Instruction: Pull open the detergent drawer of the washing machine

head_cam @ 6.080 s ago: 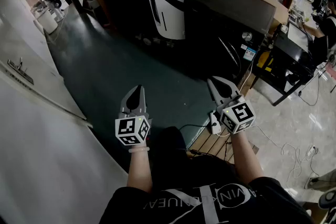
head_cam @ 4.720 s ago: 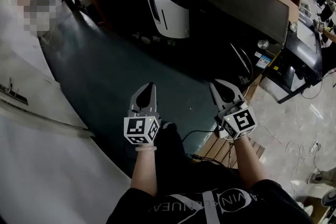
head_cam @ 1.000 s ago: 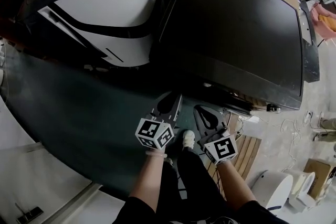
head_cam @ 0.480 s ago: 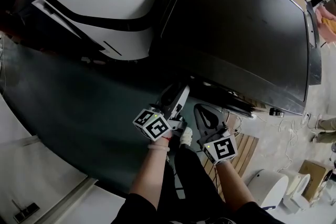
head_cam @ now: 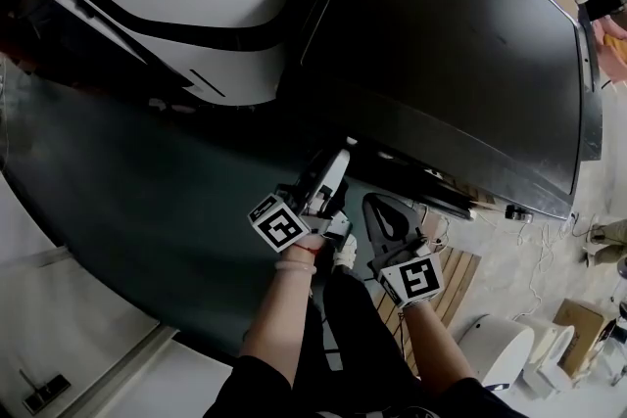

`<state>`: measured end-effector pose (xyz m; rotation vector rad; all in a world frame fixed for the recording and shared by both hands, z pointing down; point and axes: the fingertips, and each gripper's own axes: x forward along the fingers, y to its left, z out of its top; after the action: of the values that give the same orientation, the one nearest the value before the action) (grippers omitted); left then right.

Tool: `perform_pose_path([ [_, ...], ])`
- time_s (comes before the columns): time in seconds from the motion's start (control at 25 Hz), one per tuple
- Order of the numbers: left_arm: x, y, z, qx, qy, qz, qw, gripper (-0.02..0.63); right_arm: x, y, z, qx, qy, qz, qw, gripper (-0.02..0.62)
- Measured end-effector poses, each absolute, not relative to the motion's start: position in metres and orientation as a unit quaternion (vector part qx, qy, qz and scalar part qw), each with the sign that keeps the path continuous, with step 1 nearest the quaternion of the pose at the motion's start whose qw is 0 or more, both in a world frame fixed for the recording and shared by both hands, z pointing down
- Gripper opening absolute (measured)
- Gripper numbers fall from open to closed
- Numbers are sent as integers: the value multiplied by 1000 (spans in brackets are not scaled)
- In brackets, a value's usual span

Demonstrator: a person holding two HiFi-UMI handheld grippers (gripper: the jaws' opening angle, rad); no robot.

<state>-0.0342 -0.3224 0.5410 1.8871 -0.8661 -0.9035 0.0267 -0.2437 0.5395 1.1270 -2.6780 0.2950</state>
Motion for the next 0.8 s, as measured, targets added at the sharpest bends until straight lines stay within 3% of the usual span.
perform_pose_path([
  [0.8, -30, -321, 536, 726, -287, -422, 460, 118, 29, -239, 543, 387, -909, 108, 108, 15],
])
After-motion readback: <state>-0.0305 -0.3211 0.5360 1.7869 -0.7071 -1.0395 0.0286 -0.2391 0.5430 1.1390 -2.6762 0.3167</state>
